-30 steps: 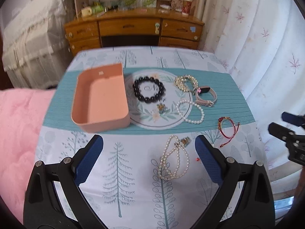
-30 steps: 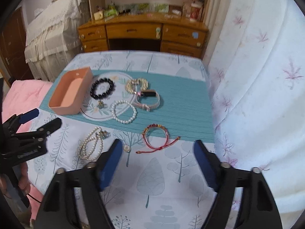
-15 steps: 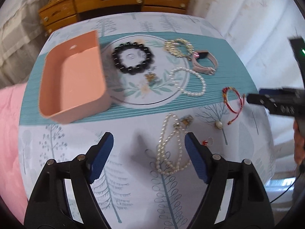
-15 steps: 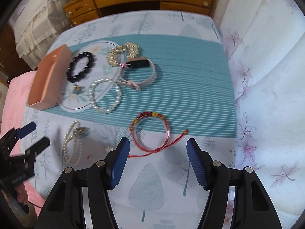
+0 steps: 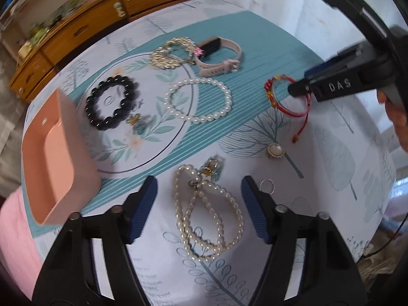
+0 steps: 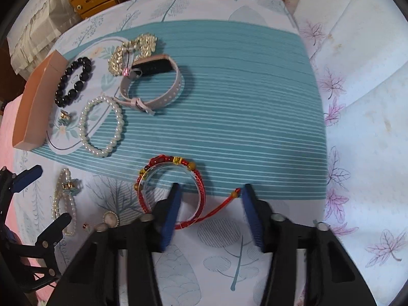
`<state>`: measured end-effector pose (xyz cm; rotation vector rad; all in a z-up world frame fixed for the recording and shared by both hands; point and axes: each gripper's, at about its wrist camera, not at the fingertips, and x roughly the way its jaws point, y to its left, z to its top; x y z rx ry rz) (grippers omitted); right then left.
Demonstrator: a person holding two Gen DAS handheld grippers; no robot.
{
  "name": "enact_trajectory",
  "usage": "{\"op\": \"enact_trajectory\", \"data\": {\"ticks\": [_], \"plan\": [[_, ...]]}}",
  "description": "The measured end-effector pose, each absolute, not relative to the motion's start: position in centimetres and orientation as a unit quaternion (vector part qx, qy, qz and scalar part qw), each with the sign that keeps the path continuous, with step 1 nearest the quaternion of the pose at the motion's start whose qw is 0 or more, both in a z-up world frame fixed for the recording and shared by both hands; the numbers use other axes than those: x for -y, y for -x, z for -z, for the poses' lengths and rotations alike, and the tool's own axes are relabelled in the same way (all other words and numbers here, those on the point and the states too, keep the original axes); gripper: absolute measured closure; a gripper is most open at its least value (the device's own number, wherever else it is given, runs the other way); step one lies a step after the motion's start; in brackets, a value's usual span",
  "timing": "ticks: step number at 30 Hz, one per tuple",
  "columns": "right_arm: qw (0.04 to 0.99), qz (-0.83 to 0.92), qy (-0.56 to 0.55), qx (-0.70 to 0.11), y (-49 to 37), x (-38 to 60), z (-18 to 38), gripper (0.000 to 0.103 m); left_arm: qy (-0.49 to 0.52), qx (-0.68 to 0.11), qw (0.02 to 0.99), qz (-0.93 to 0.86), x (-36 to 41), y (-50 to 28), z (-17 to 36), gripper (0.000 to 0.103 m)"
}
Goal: Organize jewelry
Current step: 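Close the right gripper on the red cord bracelet while the left gripper grasps the small gold charm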
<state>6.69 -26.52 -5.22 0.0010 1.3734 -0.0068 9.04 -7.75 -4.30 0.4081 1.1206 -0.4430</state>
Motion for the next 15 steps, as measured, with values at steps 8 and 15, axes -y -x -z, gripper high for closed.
{"op": "enact_trajectory", "data": {"ticks": [8, 15], "plan": [[0.783, -0.001, 0.020, -0.622, -6.3, 26.3, 5.8, 0.077, -0.234, -0.507, 0.797, 0.231, 8.7, -9.9, 4.8, 0.055], [0.789, -0.005, 0.019, -0.615, -5.3, 25.9, 5.9, 0.081, -0.278, -0.495, 0.780, 0.265, 9.9, -9.9, 5.0, 0.068]]}}
